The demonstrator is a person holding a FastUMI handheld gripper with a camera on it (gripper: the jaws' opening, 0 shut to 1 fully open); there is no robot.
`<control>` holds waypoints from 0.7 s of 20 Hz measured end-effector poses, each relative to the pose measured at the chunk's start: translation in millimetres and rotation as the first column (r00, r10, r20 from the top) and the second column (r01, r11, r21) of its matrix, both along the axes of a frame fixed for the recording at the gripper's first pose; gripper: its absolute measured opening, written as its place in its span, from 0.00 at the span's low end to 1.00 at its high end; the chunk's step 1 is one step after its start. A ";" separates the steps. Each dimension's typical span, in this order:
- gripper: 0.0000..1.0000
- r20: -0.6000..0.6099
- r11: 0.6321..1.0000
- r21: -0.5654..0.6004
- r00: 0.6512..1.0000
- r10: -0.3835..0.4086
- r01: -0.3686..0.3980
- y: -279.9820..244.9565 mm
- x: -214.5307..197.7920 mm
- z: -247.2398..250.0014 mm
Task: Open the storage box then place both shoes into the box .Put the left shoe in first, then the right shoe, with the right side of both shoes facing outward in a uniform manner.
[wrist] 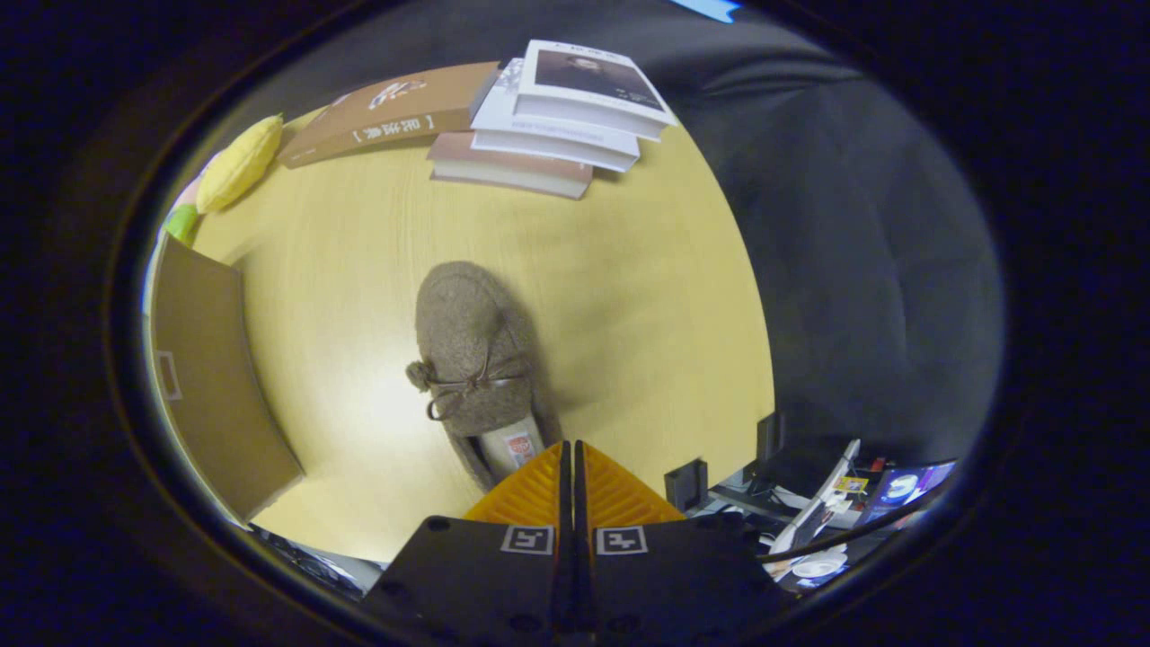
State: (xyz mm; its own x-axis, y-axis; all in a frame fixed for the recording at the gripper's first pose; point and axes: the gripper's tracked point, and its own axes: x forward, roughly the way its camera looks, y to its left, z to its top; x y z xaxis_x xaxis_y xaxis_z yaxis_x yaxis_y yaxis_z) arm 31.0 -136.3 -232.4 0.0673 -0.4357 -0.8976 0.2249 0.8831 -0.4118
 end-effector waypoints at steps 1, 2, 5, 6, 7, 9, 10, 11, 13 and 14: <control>0.04 0.003 1.000 0.007 1.000 -0.002 0.002 2.2 -2.2 -1.7; 0.04 -0.011 1.000 0.004 1.000 0.005 -0.005 2.4 -7.1 -4.1; 0.04 -0.065 0.998 -0.025 0.997 0.052 -0.054 -1.3 -18.4 -14.7; 0.04 -0.080 0.996 -0.022 0.994 0.079 -0.081 -2.4 -18.7 -21.0; 0.05 -0.090 0.995 -0.020 0.991 0.101 -0.103 -3.0 -17.6 -22.9; 0.17 -0.108 0.990 -0.004 0.985 0.137 -0.138 -5.5 -16.5 -31.0; 0.23 -0.120 0.989 0.000 0.982 0.146 -0.147 -8.2 -17.2 -32.7; 0.27 -0.130 0.989 0.007 0.980 0.149 -0.150 -10.8 -18.5 -37.5; 0.31 -0.139 0.989 0.026 0.980 0.145 -0.143 -16.0 -18.6 -47.2; 0.34 -0.143 0.990 0.034 0.980 0.142 -0.138 -18.2 -18.8 -52.7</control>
State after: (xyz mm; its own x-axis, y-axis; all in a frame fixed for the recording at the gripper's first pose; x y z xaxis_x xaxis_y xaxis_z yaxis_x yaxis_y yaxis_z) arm 12.3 -154.5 -285.1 -0.0051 -0.4094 -0.9123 0.0379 0.9116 -0.4093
